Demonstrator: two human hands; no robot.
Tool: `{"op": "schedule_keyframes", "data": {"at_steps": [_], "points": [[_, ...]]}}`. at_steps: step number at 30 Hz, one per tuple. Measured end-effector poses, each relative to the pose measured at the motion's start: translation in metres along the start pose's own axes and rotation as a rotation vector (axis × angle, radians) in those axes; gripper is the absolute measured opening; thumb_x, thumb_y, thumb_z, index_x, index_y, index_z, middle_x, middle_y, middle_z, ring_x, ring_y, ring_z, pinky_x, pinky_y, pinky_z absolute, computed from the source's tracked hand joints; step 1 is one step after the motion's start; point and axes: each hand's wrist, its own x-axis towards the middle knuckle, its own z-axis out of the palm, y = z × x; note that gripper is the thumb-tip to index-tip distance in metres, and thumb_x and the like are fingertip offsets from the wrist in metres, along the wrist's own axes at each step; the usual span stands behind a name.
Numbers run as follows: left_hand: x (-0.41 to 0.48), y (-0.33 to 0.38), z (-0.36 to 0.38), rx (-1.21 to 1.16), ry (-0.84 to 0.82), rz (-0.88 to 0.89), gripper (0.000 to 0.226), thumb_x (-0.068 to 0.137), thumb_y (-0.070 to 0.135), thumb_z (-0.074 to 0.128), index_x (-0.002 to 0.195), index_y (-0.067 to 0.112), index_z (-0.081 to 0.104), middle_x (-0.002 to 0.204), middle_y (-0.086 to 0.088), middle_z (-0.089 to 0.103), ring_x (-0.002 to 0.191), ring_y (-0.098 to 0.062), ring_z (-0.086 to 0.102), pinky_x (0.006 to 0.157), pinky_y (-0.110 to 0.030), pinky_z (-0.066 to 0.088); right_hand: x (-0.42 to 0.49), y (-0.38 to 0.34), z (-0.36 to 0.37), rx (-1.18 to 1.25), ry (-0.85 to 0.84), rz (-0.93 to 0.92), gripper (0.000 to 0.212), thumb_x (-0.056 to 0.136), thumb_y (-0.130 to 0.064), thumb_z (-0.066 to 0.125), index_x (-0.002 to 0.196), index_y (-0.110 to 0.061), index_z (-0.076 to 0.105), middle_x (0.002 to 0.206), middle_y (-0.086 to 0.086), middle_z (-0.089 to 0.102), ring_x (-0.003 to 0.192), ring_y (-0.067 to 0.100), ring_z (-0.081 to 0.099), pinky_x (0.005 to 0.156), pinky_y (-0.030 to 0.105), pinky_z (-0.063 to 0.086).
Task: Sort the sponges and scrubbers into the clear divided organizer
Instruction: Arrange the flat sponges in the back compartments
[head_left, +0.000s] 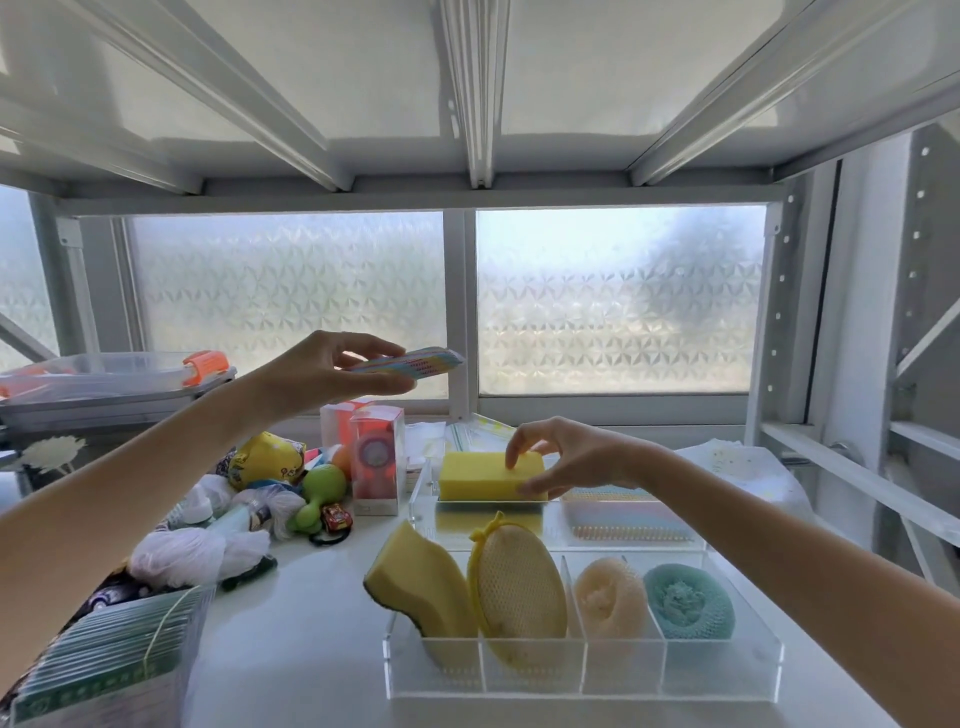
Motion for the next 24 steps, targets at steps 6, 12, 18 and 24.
{"op": "schedule_keyframes", "data": {"at_steps": [6, 12, 18, 24], "points": [[-0.001, 0.005, 0.006, -0.006, -0.041, 0.005, 0.079, 0.040, 0.076, 0.071, 0.110, 0.039, 0.068, 0.098, 0.013, 0.073, 0.094, -0.010, 0.067, 0.076, -0.024, 0.048, 0.006, -0.002, 0.014, -0.026, 0.049, -0.089, 0.033, 0.083, -0.016, 0.072, 0.114, -0.009, 0.062, 0.138, 0.011, 0.049, 0.132, 0.027, 0.042, 0.088, 0.032, 0.050], [0.008, 0.005, 0.022, -0.016, -0.090, 0.047, 0.092, 0.035, 0.079, 0.070, 0.115, 0.034, 0.066, 0.094, 0.017, 0.071, 0.085, 0.005, 0.066, 0.060, -0.007, 0.048, 0.002, 0.007, 0.013, 0.093, 0.023, -0.076, 0.030, 0.089, -0.022, 0.065, 0.117, -0.012, 0.062, 0.138, 0.010, 0.052, 0.124, 0.020, 0.052, 0.091, 0.030, 0.056], [0.015, 0.007, 0.033, -0.026, -0.111, 0.027, 0.057, 0.068, 0.046, 0.074, 0.121, 0.027, 0.064, 0.102, 0.010, 0.070, 0.087, -0.003, 0.066, 0.058, -0.004, 0.046, 0.001, 0.009, 0.007, 0.066, 0.010, -0.095, 0.032, 0.088, -0.019, 0.068, 0.119, -0.013, 0.066, 0.136, 0.007, 0.055, 0.128, 0.016, 0.047, 0.080, 0.006, 0.041], [0.016, 0.005, 0.035, -0.041, -0.147, -0.006, 0.064, 0.058, 0.057, 0.075, 0.116, 0.033, 0.065, 0.098, 0.011, 0.071, 0.083, -0.001, 0.067, 0.057, -0.005, 0.046, 0.000, 0.011, 0.001, 0.053, -0.049, -0.089, 0.033, 0.092, -0.025, 0.062, 0.124, -0.018, 0.063, 0.141, 0.005, 0.053, 0.132, 0.018, 0.047, 0.099, 0.025, 0.047]]}}
